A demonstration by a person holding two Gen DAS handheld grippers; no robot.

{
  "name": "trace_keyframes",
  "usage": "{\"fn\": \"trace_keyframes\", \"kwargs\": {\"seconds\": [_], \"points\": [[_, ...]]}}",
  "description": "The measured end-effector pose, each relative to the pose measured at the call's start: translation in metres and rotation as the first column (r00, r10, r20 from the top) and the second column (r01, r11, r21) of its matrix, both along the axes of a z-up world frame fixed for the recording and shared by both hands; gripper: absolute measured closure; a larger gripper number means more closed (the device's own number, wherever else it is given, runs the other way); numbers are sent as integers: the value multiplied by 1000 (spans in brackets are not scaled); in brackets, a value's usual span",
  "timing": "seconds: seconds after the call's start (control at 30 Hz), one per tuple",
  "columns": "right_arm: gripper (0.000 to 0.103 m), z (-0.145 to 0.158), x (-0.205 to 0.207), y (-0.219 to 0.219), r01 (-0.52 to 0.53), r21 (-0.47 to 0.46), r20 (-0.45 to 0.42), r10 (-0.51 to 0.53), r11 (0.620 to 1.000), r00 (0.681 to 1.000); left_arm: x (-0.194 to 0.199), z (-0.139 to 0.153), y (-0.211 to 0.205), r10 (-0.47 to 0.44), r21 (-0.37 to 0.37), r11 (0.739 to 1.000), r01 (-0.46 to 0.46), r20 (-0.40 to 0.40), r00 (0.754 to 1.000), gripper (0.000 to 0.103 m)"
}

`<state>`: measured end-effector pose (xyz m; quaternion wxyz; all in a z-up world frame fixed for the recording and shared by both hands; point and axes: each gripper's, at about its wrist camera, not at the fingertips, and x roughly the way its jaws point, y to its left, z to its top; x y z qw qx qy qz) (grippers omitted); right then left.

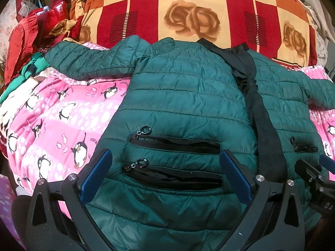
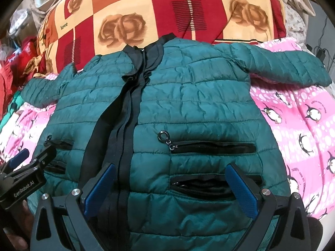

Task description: Fold large clothes

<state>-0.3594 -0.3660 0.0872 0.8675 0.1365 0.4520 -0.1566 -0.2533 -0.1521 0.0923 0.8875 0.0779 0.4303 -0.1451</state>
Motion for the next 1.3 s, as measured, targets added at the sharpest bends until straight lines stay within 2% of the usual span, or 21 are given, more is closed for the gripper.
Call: {"fn": "trace_keyframes", "kwargs": {"seconds": [0.13, 0.37, 0.63, 0.97, 1.3], "points": [[0, 1, 4, 6, -21, -41, -7, 21, 999, 1000, 1, -1, 0, -1, -3, 1000, 1, 3, 1000, 1], [0, 2, 11, 9, -41, -60, -7, 40, 997, 999, 4, -2, -1, 6, -4, 1000, -6, -2, 1000, 1], [0, 1, 16, 9, -59, -41, 6, 60, 997, 998, 8, -1, -1, 7, -3, 1000, -7, 7, 1000, 1], [0, 4, 22, 11, -47, -97, -1, 47, 994, 999, 10, -1, -3, 12, -4, 1000, -12, 1, 1000, 1], [0, 4, 25, 10, -44, -105, -11, 43, 994, 999, 12, -2, -5, 11, -5, 1000, -11, -5, 1000, 1]]}}
